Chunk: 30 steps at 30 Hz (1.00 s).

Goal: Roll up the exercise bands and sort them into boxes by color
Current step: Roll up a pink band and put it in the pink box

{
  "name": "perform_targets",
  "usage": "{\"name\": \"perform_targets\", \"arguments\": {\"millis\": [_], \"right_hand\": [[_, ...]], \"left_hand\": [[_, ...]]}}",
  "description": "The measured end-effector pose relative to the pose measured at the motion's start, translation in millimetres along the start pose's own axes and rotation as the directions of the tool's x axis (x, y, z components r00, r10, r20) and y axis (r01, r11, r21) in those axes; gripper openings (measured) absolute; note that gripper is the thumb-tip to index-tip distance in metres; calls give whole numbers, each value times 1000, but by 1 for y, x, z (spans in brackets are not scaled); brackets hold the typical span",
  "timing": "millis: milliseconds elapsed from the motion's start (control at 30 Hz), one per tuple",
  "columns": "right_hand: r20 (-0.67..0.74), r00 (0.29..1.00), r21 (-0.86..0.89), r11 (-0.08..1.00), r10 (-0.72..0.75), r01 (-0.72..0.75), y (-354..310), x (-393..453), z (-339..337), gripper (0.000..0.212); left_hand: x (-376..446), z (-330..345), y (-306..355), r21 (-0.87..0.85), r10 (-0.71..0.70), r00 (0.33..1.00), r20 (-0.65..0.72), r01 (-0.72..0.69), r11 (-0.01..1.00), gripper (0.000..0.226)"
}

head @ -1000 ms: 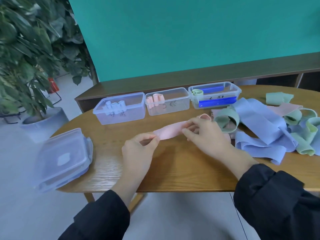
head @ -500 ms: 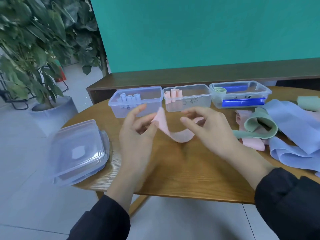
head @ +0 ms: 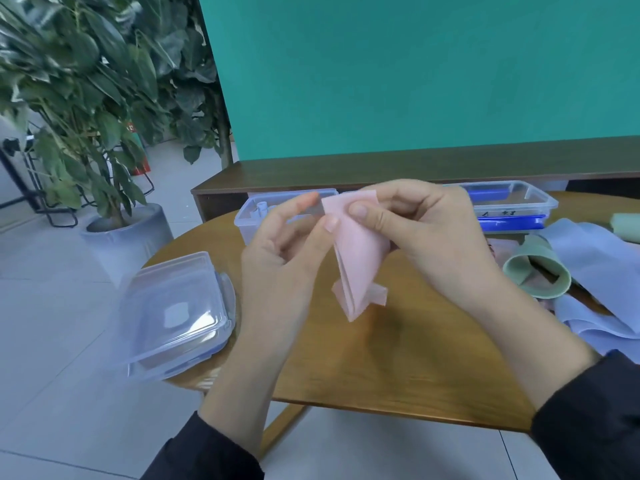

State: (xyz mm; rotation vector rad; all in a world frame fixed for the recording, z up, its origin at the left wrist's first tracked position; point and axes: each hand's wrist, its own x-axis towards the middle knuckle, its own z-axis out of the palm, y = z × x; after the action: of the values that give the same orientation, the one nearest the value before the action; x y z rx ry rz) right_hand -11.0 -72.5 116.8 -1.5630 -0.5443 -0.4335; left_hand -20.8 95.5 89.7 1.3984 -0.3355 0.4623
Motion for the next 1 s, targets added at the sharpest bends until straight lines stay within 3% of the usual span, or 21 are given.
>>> {"name": "perform_targets", "arguments": {"millis": [100,233,333,400,500,700,833,1000], "right_hand": [[-95,996,48,999,-3,7,-13,1,-2,6],[-213,977,15,1000,-7,11,-22,2,-9,8],[-291,956,20,999,-28,35,-30,5,-13,7],[-321,946,33,998,-37,50,-33,7,-15,10],[-352,935,58,997,-29,53,-35,10,-18,11],[-360,926,125,989,116,-76,-16,15,-28,9],[-360,911,125,978,200,-165,5,16,-31,12],[-370,892,119,966,259,-231,15,15,-37,15]], "left_hand": [[-11,10,6,7,-84,991,105,84,996,32],[-23,21,8,13,-94,966,241,94,995,28],[-30,29,4,-1,-130,932,339,138,990,33],[-32,33,-2,-47,-139,908,396,171,984,23],[-35,36,-4,-139,-186,844,504,292,946,21],[-38,39,-14,-171,-324,773,546,481,860,38],[-42,48,-30,-248,-378,688,619,629,737,33],[-42,50,-38,-196,-422,660,621,653,732,31]]}}
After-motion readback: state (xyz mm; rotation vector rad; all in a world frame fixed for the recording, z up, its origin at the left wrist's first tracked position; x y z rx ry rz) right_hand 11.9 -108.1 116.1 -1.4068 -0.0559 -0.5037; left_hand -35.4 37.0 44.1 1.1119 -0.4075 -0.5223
